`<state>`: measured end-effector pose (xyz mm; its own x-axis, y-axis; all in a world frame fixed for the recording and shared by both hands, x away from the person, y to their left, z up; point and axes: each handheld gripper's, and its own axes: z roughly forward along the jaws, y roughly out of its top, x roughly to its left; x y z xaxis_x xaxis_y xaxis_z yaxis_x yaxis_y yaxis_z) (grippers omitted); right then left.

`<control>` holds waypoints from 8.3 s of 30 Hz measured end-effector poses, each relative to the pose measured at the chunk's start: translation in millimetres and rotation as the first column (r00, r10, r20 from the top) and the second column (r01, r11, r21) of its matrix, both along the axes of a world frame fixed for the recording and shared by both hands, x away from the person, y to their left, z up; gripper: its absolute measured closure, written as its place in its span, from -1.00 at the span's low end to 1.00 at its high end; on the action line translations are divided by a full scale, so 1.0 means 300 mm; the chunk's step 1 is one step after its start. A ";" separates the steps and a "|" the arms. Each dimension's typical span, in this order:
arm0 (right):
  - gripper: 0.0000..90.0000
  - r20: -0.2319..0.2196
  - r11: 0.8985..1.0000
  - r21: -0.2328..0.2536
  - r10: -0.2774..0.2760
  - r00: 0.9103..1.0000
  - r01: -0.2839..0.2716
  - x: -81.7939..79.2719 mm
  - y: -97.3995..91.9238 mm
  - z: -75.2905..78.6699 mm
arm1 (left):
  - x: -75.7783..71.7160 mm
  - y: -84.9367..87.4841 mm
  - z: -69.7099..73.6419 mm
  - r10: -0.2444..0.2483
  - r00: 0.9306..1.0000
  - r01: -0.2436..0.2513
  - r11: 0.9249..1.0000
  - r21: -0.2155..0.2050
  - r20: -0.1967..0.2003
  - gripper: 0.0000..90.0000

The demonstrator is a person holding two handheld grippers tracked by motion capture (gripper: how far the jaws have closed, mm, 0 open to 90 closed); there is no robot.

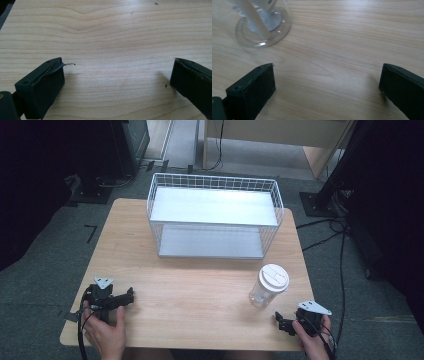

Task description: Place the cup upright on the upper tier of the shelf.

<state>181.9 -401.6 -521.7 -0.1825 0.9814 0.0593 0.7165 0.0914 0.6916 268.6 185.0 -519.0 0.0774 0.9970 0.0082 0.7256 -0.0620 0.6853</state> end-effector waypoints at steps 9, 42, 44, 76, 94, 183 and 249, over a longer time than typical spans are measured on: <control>-1.00 0.051 0.999 0.012 0.049 0.997 -0.050 0.001 0.065 0.034 | 0.000 0.000 0.000 0.000 1.000 0.000 1.000 0.001 0.001 -1.00; -1.00 0.231 0.987 0.139 0.042 0.972 -0.075 0.077 0.218 0.124 | 0.000 0.000 0.000 0.000 1.000 0.000 1.000 0.001 0.001 -1.00; -1.00 0.249 0.986 0.148 0.034 0.968 -0.073 0.081 0.223 0.133 | 0.000 0.000 0.000 0.000 1.000 0.000 1.000 0.000 0.000 -1.00; -0.74 0.440 0.979 0.202 -0.103 0.892 0.014 0.116 0.277 0.191 | 0.000 0.000 0.000 0.001 1.000 -0.001 1.000 0.000 0.002 -1.00; -0.68 0.487 0.979 0.203 -0.096 0.868 -0.006 0.113 0.298 0.212 | 0.000 0.000 0.000 -0.001 1.000 0.001 1.000 0.001 0.000 -1.00; -0.67 0.700 0.991 0.112 -0.031 0.713 -0.068 0.704 0.628 0.861 | 0.006 -0.004 0.000 -0.005 1.000 0.005 1.000 -0.001 0.001 -1.00; -1.00 0.598 0.995 -0.013 0.086 0.797 -0.097 0.494 0.483 0.395 | 0.008 -0.004 0.000 -0.008 1.000 0.008 1.000 0.002 0.001 -1.00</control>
<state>330.2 -256.7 -403.3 -0.2763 0.9582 -0.0748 0.1494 0.1197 0.9815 271.0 183.7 -519.0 0.0850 0.9963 0.0104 0.7247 -0.0690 0.6856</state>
